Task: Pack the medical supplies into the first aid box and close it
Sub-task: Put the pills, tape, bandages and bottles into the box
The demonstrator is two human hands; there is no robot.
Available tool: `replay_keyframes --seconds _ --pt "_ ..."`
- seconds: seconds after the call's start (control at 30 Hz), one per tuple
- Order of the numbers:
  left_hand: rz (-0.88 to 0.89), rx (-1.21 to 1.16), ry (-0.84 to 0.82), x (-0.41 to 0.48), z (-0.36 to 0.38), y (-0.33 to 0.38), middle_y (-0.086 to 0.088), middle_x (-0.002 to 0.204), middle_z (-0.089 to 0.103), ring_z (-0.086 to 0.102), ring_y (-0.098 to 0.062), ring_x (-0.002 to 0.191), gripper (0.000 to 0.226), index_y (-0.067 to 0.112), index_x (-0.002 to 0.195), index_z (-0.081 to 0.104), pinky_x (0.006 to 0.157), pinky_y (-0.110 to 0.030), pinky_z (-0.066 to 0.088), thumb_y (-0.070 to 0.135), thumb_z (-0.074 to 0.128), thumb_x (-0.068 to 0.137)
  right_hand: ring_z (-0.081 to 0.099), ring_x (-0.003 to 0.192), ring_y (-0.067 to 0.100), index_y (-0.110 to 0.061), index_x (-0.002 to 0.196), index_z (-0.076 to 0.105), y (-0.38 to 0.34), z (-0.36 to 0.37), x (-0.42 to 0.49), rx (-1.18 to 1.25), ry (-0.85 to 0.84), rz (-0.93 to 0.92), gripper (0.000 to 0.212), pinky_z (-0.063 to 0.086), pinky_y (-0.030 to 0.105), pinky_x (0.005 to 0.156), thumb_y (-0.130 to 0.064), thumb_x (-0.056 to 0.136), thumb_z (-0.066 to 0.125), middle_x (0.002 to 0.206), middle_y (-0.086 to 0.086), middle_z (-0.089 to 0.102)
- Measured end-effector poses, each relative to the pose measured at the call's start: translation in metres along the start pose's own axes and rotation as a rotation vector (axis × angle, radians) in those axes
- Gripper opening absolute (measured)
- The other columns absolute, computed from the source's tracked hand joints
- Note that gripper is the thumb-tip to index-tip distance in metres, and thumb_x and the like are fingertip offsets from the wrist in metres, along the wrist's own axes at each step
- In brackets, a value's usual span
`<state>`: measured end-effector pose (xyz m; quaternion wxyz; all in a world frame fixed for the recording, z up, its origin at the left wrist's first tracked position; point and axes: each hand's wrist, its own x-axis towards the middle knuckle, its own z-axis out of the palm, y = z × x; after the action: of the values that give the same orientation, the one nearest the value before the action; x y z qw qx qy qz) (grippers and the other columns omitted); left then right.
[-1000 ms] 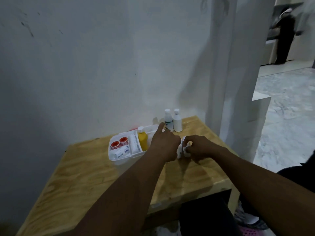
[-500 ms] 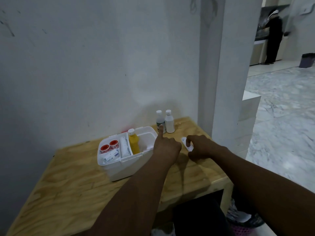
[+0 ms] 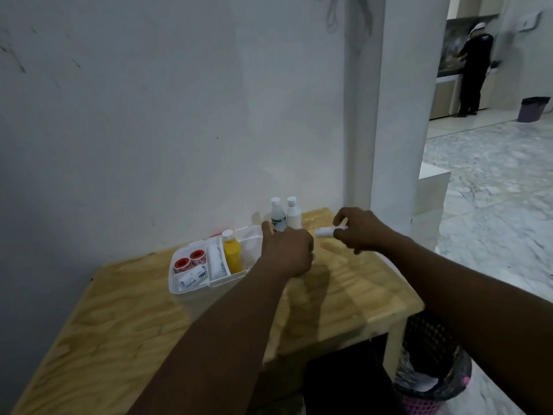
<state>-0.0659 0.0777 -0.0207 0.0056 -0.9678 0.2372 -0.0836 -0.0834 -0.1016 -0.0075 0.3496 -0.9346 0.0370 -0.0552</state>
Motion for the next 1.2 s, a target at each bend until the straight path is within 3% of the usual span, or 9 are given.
replay_keyframes --seconds 0.13,0.27,0.37,0.47,0.6,0.73,0.9,1.07,1.2 --pt "-0.102 -0.326 0.011 0.008 -0.034 -0.016 0.005 0.110 0.074 0.062 -0.024 0.115 0.020 0.038 0.094 0.077 0.111 -0.056 0.034 0.050 0.065 0.084 0.065 0.055 0.021 -0.011 0.099 0.063 -0.021 -0.024 0.006 -0.015 0.085 -0.056 0.027 0.056 0.029 0.049 -0.033 0.084 0.069 0.088 0.010 0.067" --pt "-0.109 -0.591 0.023 0.011 -0.077 -0.052 0.007 0.081 0.080 0.074 -0.010 0.084 0.010 0.035 0.078 0.079 0.087 -0.033 0.056 0.044 0.073 0.078 0.062 0.046 0.016 -0.013 0.092 0.072 -0.055 -0.042 0.015 -0.055 0.200 -0.176 0.019 0.052 0.021 0.043 -0.021 0.087 0.056 0.086 0.009 0.072" --pt "-0.122 -0.678 -0.011 0.004 -0.111 -0.082 -0.003 0.080 0.080 0.076 -0.015 0.076 0.013 0.016 0.095 0.081 0.074 -0.028 0.059 0.026 0.075 0.088 0.061 0.051 0.017 -0.012 0.096 0.071 -0.086 -0.046 0.021 -0.040 0.189 -0.256 0.019 0.052 0.023 0.047 -0.023 0.087 0.059 0.089 0.007 0.069" --pt "-0.143 -0.664 -0.058 -0.009 -0.128 -0.112 -0.006 0.083 0.080 0.076 -0.013 0.074 0.017 0.006 0.100 0.079 0.069 -0.028 0.060 0.020 0.074 0.090 0.059 0.076 0.021 -0.014 0.101 0.064 -0.118 -0.032 0.026 -0.114 0.151 -0.329 0.026 0.047 0.030 0.063 -0.030 0.080 0.067 0.098 0.004 0.061" --pt "-0.186 -0.605 -0.161 -0.030 -0.116 -0.137 -0.002 0.082 0.078 0.071 -0.005 0.066 0.015 0.007 0.103 0.077 0.057 -0.020 0.051 0.017 0.072 0.093 0.058 0.087 0.020 -0.019 0.095 0.062 -0.145 0.007 0.018 -0.204 0.058 -0.401 0.026 0.046 0.030 0.071 -0.031 0.074 0.071 0.096 -0.001 0.060" --pt "-0.200 -0.589 -0.249 -0.040 -0.089 -0.150 -0.004 0.087 0.081 0.073 -0.012 0.074 0.018 0.011 0.104 0.079 0.061 -0.022 0.053 0.021 0.073 0.091 0.056 0.088 0.020 -0.019 0.097 0.065 -0.149 0.045 0.005 -0.270 -0.043 -0.426 0.023 0.047 0.031 0.073 -0.026 0.076 0.071 0.093 -0.003 0.057" --pt "-0.172 -0.566 -0.351 -0.040 -0.074 -0.145 -0.004 0.089 0.082 0.058 0.001 0.044 0.013 0.017 0.102 0.079 0.058 -0.022 0.047 0.024 0.072 0.092 0.059 0.097 0.023 -0.021 0.101 0.061 -0.136 0.074 0.004 -0.348 -0.138 -0.388 0.026 0.053 0.037 0.082 -0.023 0.077 0.071 0.107 0.003 0.062" --pt "-0.174 -0.514 -0.437 -0.034 -0.068 -0.136 0.003 0.085 0.082 0.050 -0.008 0.049 0.013 0.023 0.101 0.079 0.050 -0.022 0.038 0.028 0.072 0.092 0.055 0.091 0.019 -0.019 0.103 0.063 -0.127 0.080 0.006 -0.374 -0.199 -0.374 0.027 0.052 0.034 0.080 -0.018 0.078 0.073 0.106 0.002 0.059" --pt "-0.173 -0.468 -0.435 -0.030 -0.056 -0.137 0.003 0.091 0.081 0.062 -0.016 0.071 0.011 0.031 0.098 0.080 0.068 -0.034 0.053 0.030 0.074 0.089 0.060 0.095 0.021 -0.014 0.106 0.066 -0.125 0.079 0.007 -0.340 -0.238 -0.366 0.027 0.053 0.033 0.084 -0.018 0.080 0.072 0.102 0.002 0.062"
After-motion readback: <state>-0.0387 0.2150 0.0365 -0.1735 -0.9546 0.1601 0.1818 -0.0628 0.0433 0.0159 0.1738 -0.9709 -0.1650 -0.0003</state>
